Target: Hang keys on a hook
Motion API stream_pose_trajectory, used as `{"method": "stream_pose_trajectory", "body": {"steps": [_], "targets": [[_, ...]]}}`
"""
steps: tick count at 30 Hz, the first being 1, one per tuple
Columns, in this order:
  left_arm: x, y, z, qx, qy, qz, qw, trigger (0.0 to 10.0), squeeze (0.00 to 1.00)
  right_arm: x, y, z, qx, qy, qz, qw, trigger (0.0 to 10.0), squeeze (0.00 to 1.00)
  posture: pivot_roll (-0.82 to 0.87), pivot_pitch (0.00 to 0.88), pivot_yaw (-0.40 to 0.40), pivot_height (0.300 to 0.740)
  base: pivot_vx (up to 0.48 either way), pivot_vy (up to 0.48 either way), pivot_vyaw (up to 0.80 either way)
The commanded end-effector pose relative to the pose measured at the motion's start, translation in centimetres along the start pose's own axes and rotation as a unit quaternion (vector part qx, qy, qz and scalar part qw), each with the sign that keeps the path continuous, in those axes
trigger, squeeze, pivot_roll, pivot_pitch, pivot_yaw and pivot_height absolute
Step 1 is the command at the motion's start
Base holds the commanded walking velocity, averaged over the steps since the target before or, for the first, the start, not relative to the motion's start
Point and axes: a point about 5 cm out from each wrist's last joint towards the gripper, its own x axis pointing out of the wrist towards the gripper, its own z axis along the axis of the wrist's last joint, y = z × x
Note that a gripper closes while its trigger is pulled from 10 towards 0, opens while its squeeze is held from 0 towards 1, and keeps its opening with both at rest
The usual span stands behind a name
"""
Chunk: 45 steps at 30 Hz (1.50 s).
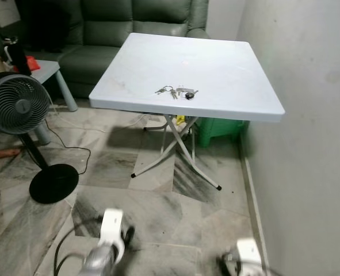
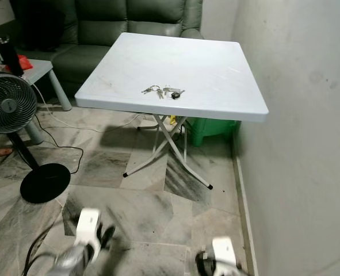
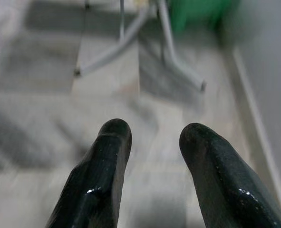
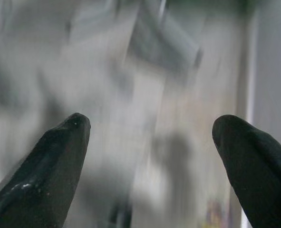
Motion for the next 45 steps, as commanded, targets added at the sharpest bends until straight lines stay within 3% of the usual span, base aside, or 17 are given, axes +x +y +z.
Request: {"method": "stream_pose_trajectory", "body": {"steps": [1, 5, 6, 10, 15, 22, 27, 45], "targets": [[0.2, 0.8, 1.3, -0.014, -0.029, 0.011, 0.999, 10.0, 0.00, 0.6, -0.7, 2.5, 0.011, -0.059, -0.023, 0.998, 10.0, 0.00, -0.05, 0.000, -0.023, 0.740, 0.000, 0.000, 0.00], [1.1, 1.2, 6.2, -0.021, -0.117, -0.007, 0.993, 10.0, 0.00, 1.9, -1.3, 7.8, 0.024, -0.148, -0.044, 0.988, 10.0, 0.00, -0.05, 0.000, -0.020, 0.740, 0.000, 0.000, 0.00], [1.2, 1.3, 8.0, 0.000, -0.154, -0.007, 0.988, 10.0, 0.00, 2.2, -1.3, 9.9, 0.026, -0.189, -0.043, 0.981, 10.0, 0.00, -0.05, 0.000, -0.022, 0.740, 0.000, 0.000, 0.00], [1.1, 1.3, 9.6, 0.024, -0.192, -0.014, 0.981, 10.0, 0.00, 2.2, -0.7, 11.9, 0.013, -0.235, -0.033, 0.971, 10.0, 0.00, -0.04, 0.000, -0.020, 0.740, 0.000, 0.000, 0.00], [0.6, 1.4, 9.1, 0.019, -0.207, -0.018, 0.978, 10.0, 0.00, 1.5, 0.3, 11.9, -0.016, -0.272, -0.007, 0.962, 10.0, 0.00, -0.04, 0.000, -0.019, 0.740, 0.000, 0.000, 0.00], [-0.6, 0.5, 9.0, -0.013, -0.248, -0.043, 0.968, 10.0, 0.00, 0.8, 2.0, 10.3, 0.005, -0.272, 0.029, 0.962, 10.0, 0.00, -0.05, 0.000, -0.012, 0.740, 0.000, 0.000, 0.00], [-0.8, -0.1, 9.6, -0.024, -0.262, -0.056, 0.963, 10.0, 0.00, 0.2, 3.4, 12.6, 0.010, -0.316, 0.045, 0.948, 10.0, 0.00, -0.04, 0.000, -0.014, 0.740, 0.000, 0.304, 0.00], [-1.0, 0.1, 11.3, -0.026, -0.269, -0.056, 0.961, 10.0, 0.00, -0.5, 2.2, 13.2, 0.015, -0.314, 0.029, 0.949, 10.0, 0.00, -0.04, 0.000, -0.019, 0.740, 0.000, 0.385, 0.00]]}}
